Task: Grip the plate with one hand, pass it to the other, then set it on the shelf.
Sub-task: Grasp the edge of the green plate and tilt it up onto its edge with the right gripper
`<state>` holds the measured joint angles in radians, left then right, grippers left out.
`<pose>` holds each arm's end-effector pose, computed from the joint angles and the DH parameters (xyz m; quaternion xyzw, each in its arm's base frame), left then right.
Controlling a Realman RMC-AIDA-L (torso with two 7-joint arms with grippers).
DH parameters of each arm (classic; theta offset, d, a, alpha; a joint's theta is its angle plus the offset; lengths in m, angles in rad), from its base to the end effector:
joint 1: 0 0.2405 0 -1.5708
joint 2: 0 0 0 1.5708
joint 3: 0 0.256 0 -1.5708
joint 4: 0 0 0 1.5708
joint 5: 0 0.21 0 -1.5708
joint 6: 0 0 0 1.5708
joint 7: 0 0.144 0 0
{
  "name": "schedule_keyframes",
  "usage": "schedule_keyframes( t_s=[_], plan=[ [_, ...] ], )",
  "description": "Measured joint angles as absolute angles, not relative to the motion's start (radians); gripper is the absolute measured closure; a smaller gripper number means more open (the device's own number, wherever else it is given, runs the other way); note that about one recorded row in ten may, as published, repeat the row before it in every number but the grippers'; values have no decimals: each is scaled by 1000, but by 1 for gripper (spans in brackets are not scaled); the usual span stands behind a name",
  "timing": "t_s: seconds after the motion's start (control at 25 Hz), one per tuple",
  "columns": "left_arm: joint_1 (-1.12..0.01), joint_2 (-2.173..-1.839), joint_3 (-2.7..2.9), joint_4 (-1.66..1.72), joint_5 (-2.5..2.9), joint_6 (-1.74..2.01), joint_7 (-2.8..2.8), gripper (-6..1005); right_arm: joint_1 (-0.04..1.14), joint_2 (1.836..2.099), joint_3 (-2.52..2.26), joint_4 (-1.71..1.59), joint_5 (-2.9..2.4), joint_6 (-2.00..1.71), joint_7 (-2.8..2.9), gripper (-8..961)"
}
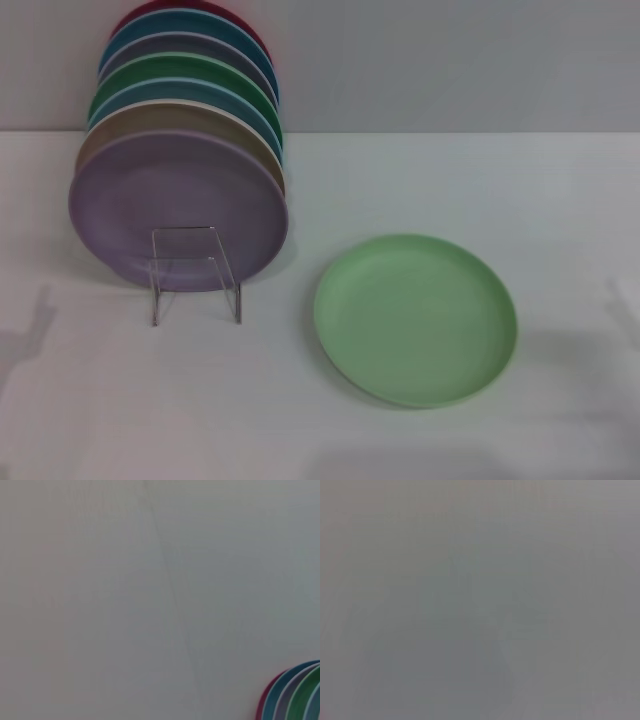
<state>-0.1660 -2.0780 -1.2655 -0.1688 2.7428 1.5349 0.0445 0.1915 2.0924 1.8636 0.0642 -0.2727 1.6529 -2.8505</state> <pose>-0.3568 0.2382 0.0267 -0.6482 -0.0960 -0.2743 0.7039 0.3523 0.2266 0.0244 -0.6562 0.1610 0.3842 0.6292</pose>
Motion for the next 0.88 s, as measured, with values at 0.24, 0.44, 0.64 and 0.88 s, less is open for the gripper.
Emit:
schedule_keyframes(
  t_s=[0.24,0.44,0.64,0.88],
  plan=[
    [-171,-2078,-1264,-168,2743,1533,45,189,196,2092,1828,68,-273,1673,-2814,111],
    [-173,-2077,-1266,-169,2743,1531,45,190,204,2092,1798,91,-273,1697,-2795,112],
    [-174,-2077,-1268,-169,2743,1531,45,190,239,2091,1781,109,-273,1688,-2787,112],
    [-175,-2076,-1268,-170,2743,1536,44,190,268,2086,1778,126,-273,1663,-2777,113]
  ],
)
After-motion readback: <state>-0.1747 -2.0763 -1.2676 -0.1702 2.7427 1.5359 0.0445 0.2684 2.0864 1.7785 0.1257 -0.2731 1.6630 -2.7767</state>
